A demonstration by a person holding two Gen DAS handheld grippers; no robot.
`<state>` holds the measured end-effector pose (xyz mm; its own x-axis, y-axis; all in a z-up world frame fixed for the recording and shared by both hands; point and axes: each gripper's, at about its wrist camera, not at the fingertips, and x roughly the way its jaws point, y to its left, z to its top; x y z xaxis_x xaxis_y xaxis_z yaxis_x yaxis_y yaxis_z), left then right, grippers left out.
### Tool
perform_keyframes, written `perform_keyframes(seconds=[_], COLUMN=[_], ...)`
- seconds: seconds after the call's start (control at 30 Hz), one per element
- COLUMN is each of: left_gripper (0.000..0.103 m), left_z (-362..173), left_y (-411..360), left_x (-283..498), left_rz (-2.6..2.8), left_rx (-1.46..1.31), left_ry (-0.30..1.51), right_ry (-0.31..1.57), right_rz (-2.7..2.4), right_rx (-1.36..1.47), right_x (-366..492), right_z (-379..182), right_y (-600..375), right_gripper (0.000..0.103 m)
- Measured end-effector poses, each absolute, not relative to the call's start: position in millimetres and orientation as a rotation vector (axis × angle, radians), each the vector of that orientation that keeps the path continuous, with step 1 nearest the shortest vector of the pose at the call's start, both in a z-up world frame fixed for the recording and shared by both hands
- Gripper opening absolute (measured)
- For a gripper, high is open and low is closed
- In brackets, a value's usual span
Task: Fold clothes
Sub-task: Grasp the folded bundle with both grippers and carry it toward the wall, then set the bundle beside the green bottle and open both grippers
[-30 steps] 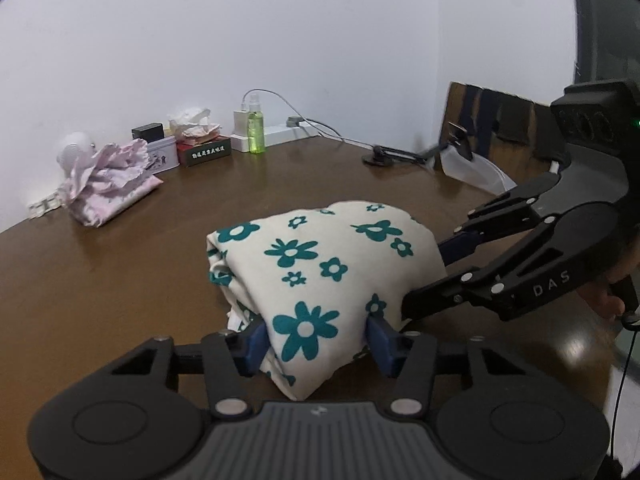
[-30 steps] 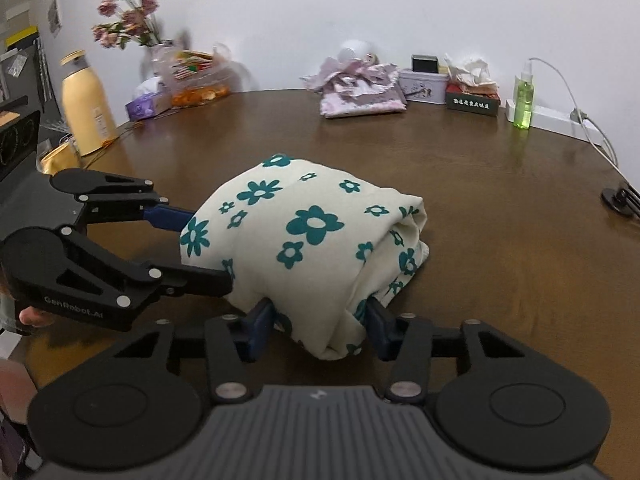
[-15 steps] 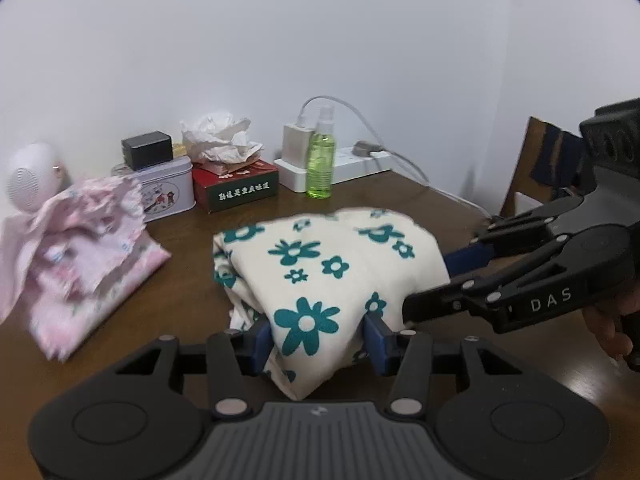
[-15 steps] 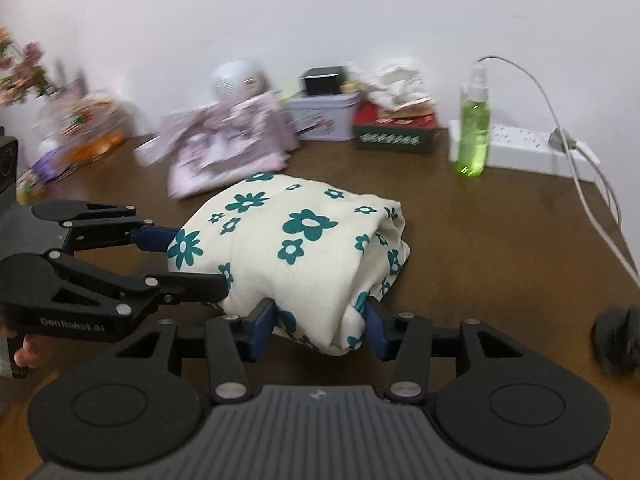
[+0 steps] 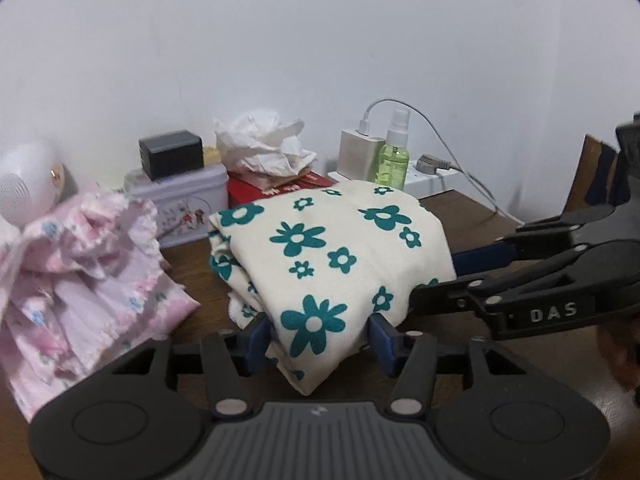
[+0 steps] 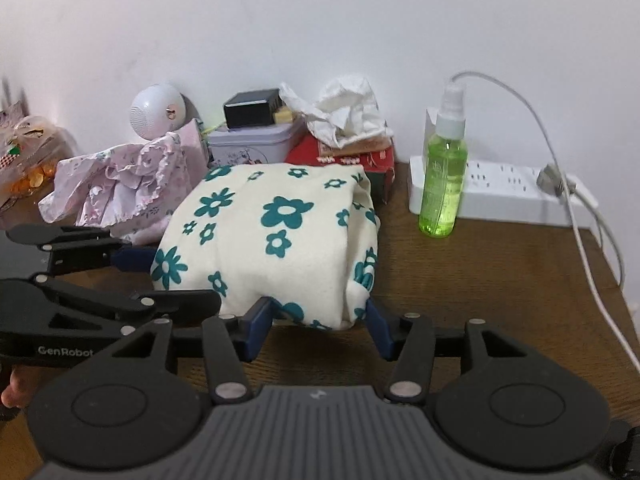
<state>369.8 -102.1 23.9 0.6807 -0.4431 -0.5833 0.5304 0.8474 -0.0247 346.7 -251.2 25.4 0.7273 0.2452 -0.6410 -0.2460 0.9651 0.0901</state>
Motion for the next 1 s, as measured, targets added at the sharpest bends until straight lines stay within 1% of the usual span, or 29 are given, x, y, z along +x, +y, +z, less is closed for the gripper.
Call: perform_keyframes(seconds=[0.2, 0.23, 0.3, 0.37, 0.43, 0.5, 0.53, 0.57, 0.63, 0.7, 0.77, 0.83, 0.97, 1.0], left_gripper=[0.056, 0.057, 0.065, 0.065, 0.065, 0.072, 0.072, 0.073, 0.077, 0.085, 0.090, 0.092, 0.093, 0.093], left_z=[25, 24, 25, 27, 33, 42, 46, 51, 58, 61, 60, 54, 41, 39], left_y=[-100, -99, -96, -93, -86, -77, -72, -64, -49, -37, -26, -16, -5, -4], left_x=[369, 369, 369, 367, 355, 332, 321, 299, 254, 205, 151, 106, 35, 24], left_rz=[-0.507, -0.504, -0.482, -0.448, -0.433, -0.435, -0.436, -0.417, -0.376, -0.313, -0.231, -0.178, -0.074, -0.065], left_rx=[0.150, 0.145, 0.127, 0.104, 0.097, 0.107, 0.111, 0.103, 0.077, 0.043, 0.009, -0.035, -0.062, -0.056], left_ry=[0.624, 0.622, 0.628, 0.643, 0.657, 0.670, 0.676, 0.672, 0.661, 0.644, 0.630, 0.646, 0.703, 0.688], right_ry=[0.708, 0.714, 0.710, 0.713, 0.700, 0.670, 0.647, 0.626, 0.592, 0.565, 0.561, 0.571, 0.670, 0.695], right_rz=[0.266, 0.265, 0.260, 0.257, 0.237, 0.225, 0.219, 0.205, 0.193, 0.194, 0.194, 0.192, 0.158, 0.149], right_rx=[-0.010, -0.018, -0.037, -0.039, -0.039, -0.046, -0.057, -0.071, -0.090, -0.071, -0.025, 0.038, 0.123, 0.144], right_x=[346, 345, 344, 342, 330, 311, 297, 280, 240, 196, 153, 112, 57, 43], right_z=[28, 26, 23, 21, 27, 38, 44, 51, 61, 66, 67, 64, 43, 38], right_y=[-247, -245, -243, -243, -246, -252, -256, -259, -267, -272, -275, -277, -260, -256], right_gripper=[0.052, 0.052, 0.053, 0.056, 0.061, 0.078, 0.082, 0.087, 0.091, 0.103, 0.103, 0.103, 0.103, 0.103])
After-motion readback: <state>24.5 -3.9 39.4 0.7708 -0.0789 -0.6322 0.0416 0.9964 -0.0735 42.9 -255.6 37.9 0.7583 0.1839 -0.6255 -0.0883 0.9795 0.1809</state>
